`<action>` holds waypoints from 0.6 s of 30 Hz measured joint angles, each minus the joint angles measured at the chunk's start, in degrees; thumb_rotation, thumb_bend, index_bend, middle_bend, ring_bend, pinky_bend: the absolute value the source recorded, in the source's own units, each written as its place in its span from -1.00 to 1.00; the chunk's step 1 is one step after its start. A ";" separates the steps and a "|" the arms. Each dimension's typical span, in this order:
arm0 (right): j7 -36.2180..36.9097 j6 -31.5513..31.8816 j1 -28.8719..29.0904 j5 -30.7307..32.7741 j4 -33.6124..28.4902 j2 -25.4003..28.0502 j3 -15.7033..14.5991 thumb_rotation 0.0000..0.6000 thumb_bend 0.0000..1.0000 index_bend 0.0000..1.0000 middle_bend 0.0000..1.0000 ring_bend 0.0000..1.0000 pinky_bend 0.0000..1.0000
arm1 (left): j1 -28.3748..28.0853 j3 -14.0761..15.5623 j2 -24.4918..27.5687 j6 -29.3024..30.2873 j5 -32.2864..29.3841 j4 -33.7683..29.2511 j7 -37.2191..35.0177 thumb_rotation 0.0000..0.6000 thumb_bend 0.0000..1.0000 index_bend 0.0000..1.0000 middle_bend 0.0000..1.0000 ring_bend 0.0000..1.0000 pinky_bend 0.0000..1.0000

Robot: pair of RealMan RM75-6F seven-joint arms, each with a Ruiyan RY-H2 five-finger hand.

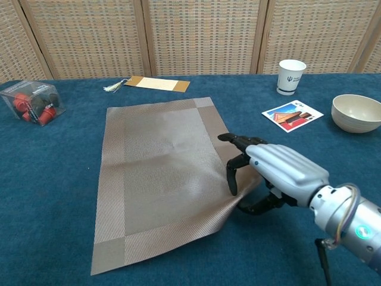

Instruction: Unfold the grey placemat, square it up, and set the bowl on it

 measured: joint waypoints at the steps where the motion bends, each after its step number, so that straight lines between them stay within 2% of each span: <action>1: -0.14 0.20 -0.25 -0.08 -0.56 0.82 -0.17 1.00 0.12 0.34 -0.87 -1.00 -1.00 | 0.00 0.05 -0.03 -0.02 0.03 -0.01 0.07 1.00 -0.52 -0.84 -1.00 -1.00 -1.00; 10: -1.48 1.36 -1.95 0.08 -4.00 8.29 -0.52 1.00 0.12 0.35 -0.86 -1.00 -1.00 | -0.03 0.20 -0.40 0.00 0.12 0.00 0.98 1.00 -0.52 -0.84 -1.00 -1.00 -1.00; 18: -1.70 0.96 -2.13 2.62 -4.28 12.35 2.18 1.00 0.12 0.36 -0.85 -1.00 -1.00 | -0.03 0.17 -0.50 -0.03 -0.05 0.07 1.22 1.00 -0.52 -0.84 -1.00 -1.00 -1.00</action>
